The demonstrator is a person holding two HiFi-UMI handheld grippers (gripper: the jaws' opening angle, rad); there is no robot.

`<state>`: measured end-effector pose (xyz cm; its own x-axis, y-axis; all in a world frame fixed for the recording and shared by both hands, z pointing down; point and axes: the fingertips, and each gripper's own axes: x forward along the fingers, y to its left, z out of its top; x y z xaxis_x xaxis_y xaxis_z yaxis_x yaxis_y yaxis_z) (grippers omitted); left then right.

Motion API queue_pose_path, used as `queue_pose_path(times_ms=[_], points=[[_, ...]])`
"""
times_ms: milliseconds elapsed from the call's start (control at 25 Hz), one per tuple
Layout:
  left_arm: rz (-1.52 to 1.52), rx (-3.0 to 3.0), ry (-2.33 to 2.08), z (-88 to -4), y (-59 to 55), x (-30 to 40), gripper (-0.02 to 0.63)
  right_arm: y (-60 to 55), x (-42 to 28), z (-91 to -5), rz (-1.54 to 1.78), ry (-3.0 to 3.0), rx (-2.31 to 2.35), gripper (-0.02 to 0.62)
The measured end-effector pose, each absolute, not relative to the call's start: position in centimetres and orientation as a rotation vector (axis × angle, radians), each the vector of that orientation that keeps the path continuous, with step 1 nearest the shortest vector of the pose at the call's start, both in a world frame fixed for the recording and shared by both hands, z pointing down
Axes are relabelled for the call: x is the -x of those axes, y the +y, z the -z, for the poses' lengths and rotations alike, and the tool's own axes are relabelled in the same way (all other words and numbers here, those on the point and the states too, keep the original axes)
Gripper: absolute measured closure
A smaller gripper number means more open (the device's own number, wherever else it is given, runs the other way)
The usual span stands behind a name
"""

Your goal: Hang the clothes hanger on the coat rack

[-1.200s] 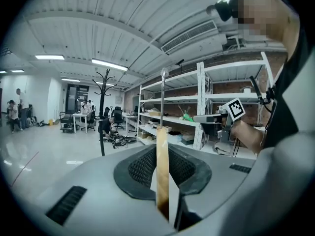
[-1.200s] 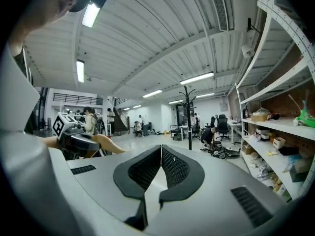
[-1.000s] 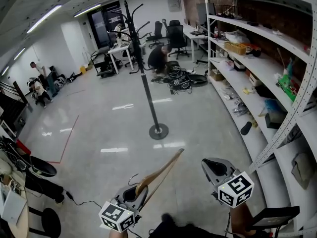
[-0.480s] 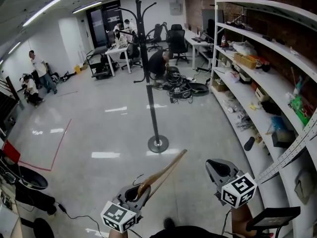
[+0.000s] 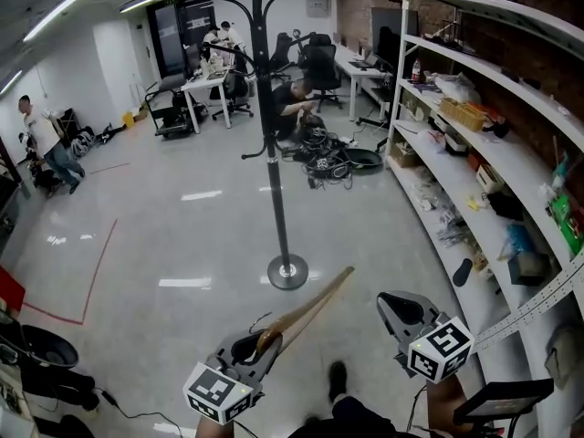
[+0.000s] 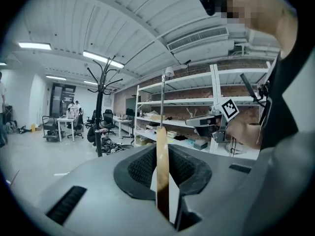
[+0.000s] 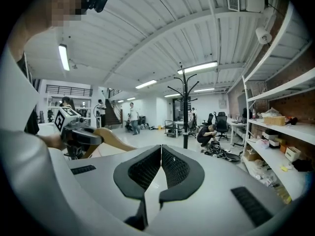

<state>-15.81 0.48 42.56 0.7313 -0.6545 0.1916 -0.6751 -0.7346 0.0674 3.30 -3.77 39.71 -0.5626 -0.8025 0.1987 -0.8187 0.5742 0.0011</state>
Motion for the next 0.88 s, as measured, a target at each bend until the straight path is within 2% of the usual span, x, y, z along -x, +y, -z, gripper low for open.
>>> queue_pose_path(times_ms=[480, 880], points=[[-0.256, -2.792, -1.131, -39.5, -17.8, 11.5, 0.554, -23.4, -7.2, -37.4, -0.08, -2.733, -1.347, 0.588], [-0.233, -2.753, -1.153, -37.9, -29.5, 8.3, 0.554, -33.7, -9.0, -38.3, -0.119, -2.726, -1.345, 0.588]])
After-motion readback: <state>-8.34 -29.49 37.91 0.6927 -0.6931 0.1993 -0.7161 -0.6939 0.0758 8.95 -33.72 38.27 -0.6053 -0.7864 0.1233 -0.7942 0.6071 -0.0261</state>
